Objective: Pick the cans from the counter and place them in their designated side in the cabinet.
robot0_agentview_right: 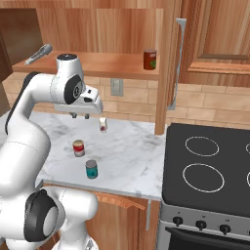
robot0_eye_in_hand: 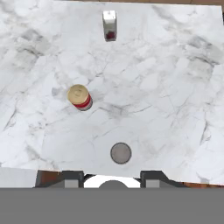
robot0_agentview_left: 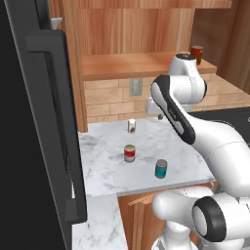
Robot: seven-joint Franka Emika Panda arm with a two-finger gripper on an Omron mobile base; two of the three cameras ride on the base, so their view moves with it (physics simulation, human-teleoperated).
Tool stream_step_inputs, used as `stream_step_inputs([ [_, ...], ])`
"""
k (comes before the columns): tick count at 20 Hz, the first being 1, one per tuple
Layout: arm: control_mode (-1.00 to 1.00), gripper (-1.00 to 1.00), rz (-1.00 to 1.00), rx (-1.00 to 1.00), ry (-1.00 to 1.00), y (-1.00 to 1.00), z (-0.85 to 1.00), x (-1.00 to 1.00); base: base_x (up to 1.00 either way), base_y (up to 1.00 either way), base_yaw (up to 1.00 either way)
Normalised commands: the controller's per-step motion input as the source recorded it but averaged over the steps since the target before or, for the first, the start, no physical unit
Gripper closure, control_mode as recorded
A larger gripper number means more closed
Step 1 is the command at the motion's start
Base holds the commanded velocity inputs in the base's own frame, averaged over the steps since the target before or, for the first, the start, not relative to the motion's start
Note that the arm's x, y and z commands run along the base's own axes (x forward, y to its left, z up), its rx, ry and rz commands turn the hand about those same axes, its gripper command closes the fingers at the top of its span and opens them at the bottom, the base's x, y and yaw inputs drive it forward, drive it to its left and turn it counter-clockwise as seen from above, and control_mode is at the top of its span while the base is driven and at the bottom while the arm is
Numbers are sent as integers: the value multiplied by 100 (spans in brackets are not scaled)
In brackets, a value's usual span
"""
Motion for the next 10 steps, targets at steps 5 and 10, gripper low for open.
stream_step_inputs([
  [5,-100,-100,0,0,-1,1,0,-4,0,0,0],
  [10,-100,-100,0,0,-3,0,-7,-17,0,0,0],
])
